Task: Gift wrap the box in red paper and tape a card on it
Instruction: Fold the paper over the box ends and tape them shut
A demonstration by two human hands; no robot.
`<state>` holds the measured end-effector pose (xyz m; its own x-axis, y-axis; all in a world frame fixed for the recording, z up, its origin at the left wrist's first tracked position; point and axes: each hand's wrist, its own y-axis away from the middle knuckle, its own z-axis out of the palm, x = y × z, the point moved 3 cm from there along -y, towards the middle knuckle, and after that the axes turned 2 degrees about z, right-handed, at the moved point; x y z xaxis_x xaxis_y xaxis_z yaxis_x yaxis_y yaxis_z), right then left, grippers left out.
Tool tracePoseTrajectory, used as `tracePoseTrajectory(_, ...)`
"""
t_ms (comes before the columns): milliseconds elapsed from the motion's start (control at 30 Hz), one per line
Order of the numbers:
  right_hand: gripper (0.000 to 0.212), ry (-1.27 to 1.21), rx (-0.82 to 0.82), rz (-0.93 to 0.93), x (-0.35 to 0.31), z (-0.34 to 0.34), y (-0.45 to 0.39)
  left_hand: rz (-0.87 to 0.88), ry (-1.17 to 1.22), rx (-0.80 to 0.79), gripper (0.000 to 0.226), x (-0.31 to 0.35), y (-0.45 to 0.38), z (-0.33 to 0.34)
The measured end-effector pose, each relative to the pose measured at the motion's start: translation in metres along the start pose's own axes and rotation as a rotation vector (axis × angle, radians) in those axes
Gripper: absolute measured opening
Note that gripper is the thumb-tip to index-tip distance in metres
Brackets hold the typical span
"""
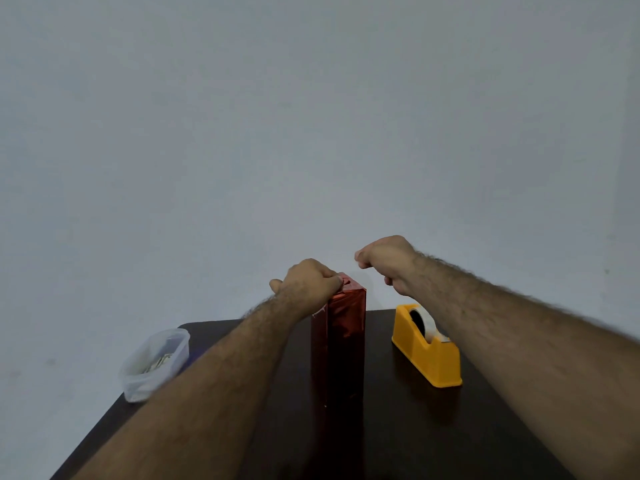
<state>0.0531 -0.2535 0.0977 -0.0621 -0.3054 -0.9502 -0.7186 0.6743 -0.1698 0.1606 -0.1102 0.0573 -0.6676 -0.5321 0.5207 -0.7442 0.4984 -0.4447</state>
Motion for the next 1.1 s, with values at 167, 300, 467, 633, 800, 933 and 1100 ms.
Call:
tracePoseTrajectory(167, 0.025, 0.056, -0.001, 0.031, 0.003, 0.013, -0.004, -0.005, 0.006, 0.013, 0.029, 0.0, -0.002, 0.0)
tracePoseTrajectory(300, 0.015, 0.108, 0.006, 0.052, 0.003, 0.019, -0.005, -0.009, 0.0, 0.023, 0.032, 0.001, -0.002, 0.001)
tracePoseTrajectory(467, 0.01, 0.24, 0.042, 0.052, 0.004, 0.023, -0.004, -0.016, 0.006, 0.012, 0.039, 0.001, -0.002, 0.001)
tracePoseTrajectory(633, 0.021, 0.406, 0.105, 0.02, -0.002, 0.025, 0.002, -0.018, -0.001, 0.016, 0.038, 0.003, 0.001, -0.001)
tracePoseTrajectory(800, 0.031, 0.667, 0.119, -0.03, -0.014, 0.027, 0.007, -0.017, -0.02, 0.013, 0.041, 0.005, 0.002, -0.001)
tracePoseTrajectory(933, 0.02, 0.838, 0.148, -0.048, -0.023, 0.03, 0.008, -0.003, -0.03, 0.008, 0.037, 0.007, 0.002, 0.0)
tracePoseTrajectory(1100, 0.03, 1.038, 0.225, -0.045, -0.031, 0.025, 0.012, -0.004, -0.058, -0.006, 0.04, 0.005, -0.001, -0.001)
